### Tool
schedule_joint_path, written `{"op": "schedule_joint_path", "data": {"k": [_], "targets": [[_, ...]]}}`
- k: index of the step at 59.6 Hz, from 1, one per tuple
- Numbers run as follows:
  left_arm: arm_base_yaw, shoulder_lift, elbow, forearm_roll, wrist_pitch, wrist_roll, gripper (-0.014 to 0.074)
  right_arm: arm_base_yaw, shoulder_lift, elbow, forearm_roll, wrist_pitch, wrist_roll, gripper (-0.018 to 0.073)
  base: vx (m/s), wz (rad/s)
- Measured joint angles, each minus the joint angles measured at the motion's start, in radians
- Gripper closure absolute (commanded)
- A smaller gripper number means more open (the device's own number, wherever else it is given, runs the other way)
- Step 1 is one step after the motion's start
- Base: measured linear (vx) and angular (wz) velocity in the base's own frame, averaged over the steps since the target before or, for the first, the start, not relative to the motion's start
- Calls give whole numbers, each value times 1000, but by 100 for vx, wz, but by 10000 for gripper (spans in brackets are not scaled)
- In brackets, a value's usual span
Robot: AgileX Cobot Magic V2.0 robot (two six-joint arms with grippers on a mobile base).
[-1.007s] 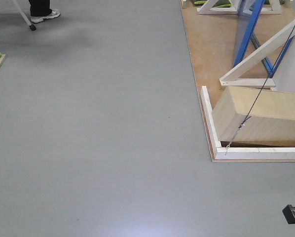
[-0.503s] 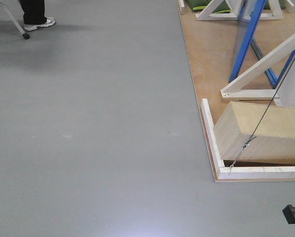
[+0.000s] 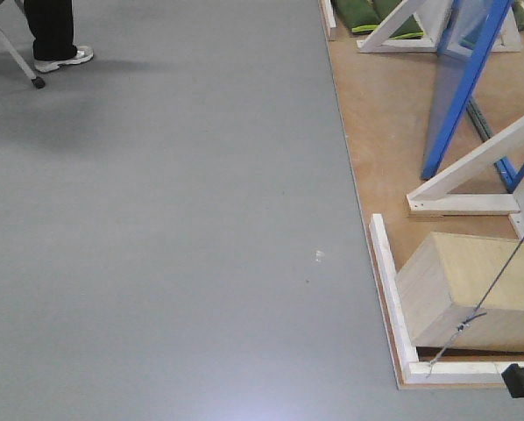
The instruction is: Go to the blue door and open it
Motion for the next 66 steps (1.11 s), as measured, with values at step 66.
{"op": "schedule_joint_path", "data": {"k": [66], "targets": [[0,0,0,0,0,0,526,0,0,0,0,0,0,554,43,-2]]}}
